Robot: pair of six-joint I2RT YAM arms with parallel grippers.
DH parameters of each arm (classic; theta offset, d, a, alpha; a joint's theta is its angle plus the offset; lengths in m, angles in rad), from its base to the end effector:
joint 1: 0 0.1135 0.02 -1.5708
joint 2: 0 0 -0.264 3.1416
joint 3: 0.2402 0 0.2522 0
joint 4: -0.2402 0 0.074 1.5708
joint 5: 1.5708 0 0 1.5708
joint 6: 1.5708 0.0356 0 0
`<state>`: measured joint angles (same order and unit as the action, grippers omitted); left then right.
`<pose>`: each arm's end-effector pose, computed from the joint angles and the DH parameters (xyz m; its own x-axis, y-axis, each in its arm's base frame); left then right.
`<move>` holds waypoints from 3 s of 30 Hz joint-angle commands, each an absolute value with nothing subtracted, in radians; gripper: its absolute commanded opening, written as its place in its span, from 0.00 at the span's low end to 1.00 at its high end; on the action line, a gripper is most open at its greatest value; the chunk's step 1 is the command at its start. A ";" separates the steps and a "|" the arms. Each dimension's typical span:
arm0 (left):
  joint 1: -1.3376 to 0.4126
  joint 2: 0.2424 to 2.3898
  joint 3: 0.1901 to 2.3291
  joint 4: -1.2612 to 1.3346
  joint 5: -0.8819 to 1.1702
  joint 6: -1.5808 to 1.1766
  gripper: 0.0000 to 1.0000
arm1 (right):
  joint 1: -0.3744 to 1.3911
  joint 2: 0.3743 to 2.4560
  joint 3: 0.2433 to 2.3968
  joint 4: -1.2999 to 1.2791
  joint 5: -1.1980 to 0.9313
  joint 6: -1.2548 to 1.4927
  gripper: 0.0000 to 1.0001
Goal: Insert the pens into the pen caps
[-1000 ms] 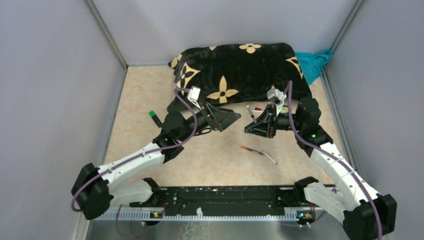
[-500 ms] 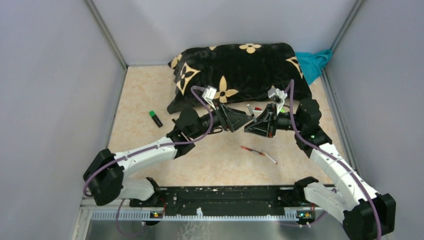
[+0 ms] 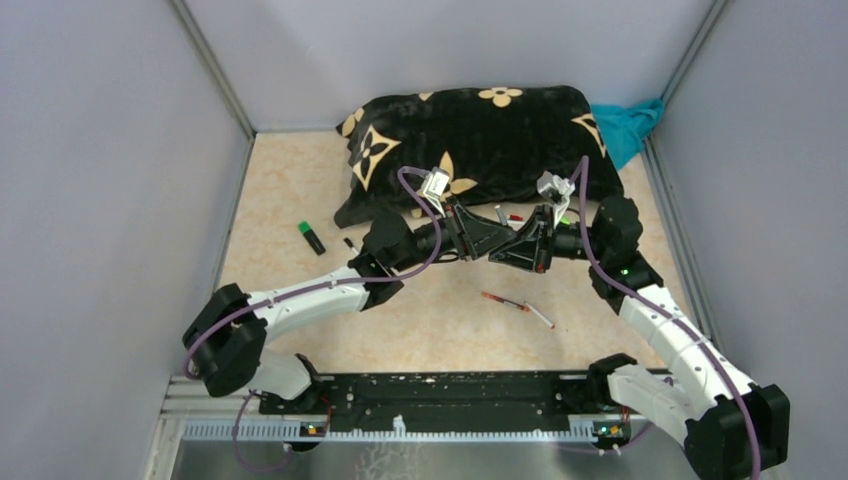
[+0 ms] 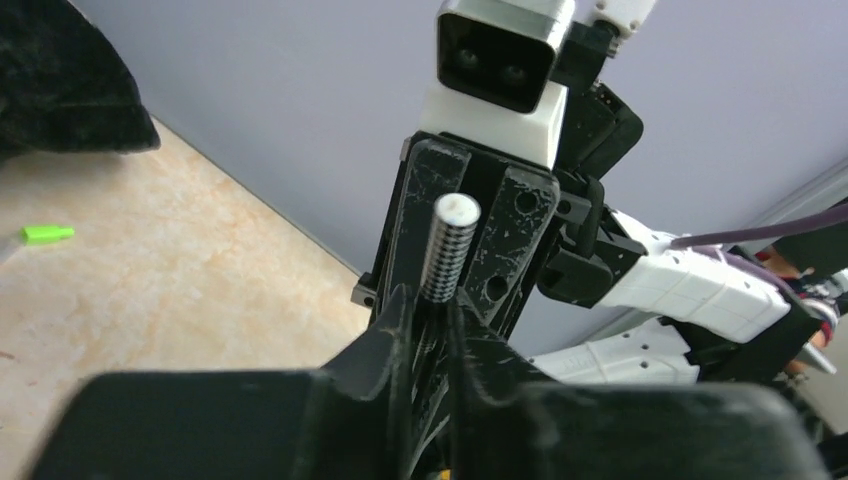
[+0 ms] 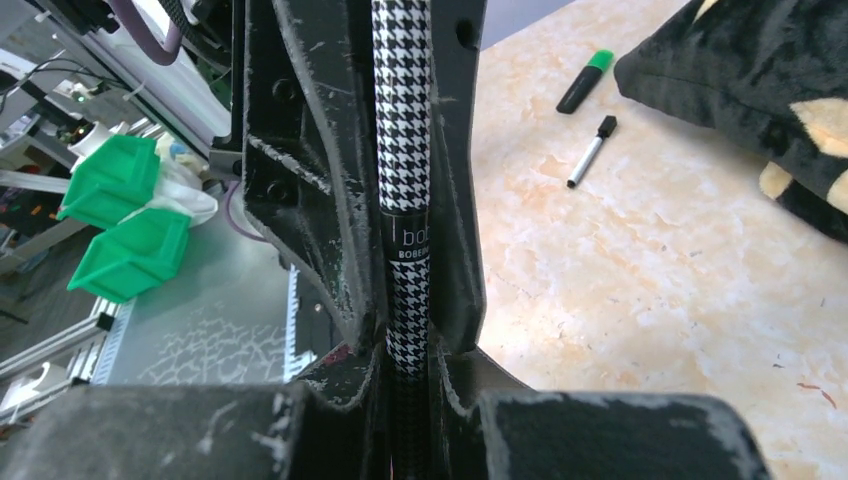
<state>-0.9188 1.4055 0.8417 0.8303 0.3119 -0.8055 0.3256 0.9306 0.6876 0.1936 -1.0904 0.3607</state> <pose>0.1853 -0.2608 0.3221 -0.5644 -0.3918 -0.7266 0.7638 0.0861 -0.6397 0.1840 0.0954 0.3200 -0.3921 0.0398 -0.9191 -0.9070 0.1502 0.3935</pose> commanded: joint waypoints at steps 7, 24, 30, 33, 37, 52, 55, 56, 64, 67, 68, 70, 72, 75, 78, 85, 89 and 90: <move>-0.923 1.400 0.853 0.839 0.295 -0.790 0.00 | 0.323 0.926 0.696 0.222 -1.090 0.363 0.17; -0.590 1.133 0.674 0.024 0.114 -0.824 0.00 | 0.253 0.965 0.797 -0.249 -0.947 -0.056 0.84; -0.425 1.102 0.666 -0.241 0.051 -0.709 0.00 | 0.211 1.081 0.908 -0.460 -0.865 -0.224 0.84; -0.348 1.125 0.675 -0.308 0.035 -0.668 0.00 | 0.202 1.132 0.947 -0.524 -0.834 -0.273 0.85; -0.248 1.212 0.709 -0.379 0.026 -0.613 0.00 | 0.186 1.188 0.998 -0.597 -0.832 -0.307 0.84; -0.055 1.527 0.887 -0.434 0.010 -0.513 0.00 | 0.142 1.172 0.973 -0.590 -0.846 -0.298 0.85; -0.030 1.579 0.917 -0.448 0.027 -0.503 0.08 | 0.140 1.169 0.971 -0.589 -0.847 -0.294 0.85; -0.024 1.595 0.925 -0.452 0.030 -0.499 0.12 | 0.140 1.167 0.970 -0.590 -0.847 -0.294 0.85; 0.007 1.618 0.945 -0.447 0.046 -0.488 0.37 | 0.133 1.167 0.962 -0.586 -0.854 -0.292 0.85; 0.024 1.596 0.945 -0.456 0.054 -0.488 0.42 | 0.130 1.168 0.962 -0.586 -0.854 -0.294 0.85; 0.024 1.585 0.945 -0.461 0.058 -0.487 0.44 | 0.129 1.168 0.963 -0.586 -0.854 -0.295 0.85; 0.025 1.559 0.946 -0.473 0.065 -0.488 0.46 | 0.127 1.170 0.964 -0.587 -0.853 -0.301 0.85; 0.025 1.528 0.947 -0.487 0.074 -0.489 0.47 | 0.124 1.172 0.966 -0.590 -0.852 -0.309 0.85; 0.026 1.477 0.948 -0.508 0.096 -0.489 0.48 | 0.122 1.175 0.968 -0.593 -0.849 -0.322 0.85; 0.026 1.425 0.941 -0.526 0.123 -0.488 0.50 | 0.120 1.181 0.972 -0.597 -0.850 -0.334 0.85; 0.026 1.311 0.916 -0.535 0.224 -0.468 0.53 | 0.119 1.197 0.985 -0.607 -0.828 -0.370 0.84; 0.026 1.254 0.889 -0.488 0.346 -0.459 0.57 | 0.118 1.223 1.009 -0.623 -0.795 -0.413 0.84; 0.026 1.240 0.880 -0.468 0.381 -0.459 0.58 | 0.118 1.233 1.016 -0.627 -0.785 -0.426 0.84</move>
<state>0.0196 1.2907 0.9154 -0.5064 0.2317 -0.4789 0.1322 1.2030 0.9520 -0.6117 -0.8185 -0.3595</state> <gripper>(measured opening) 0.566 0.843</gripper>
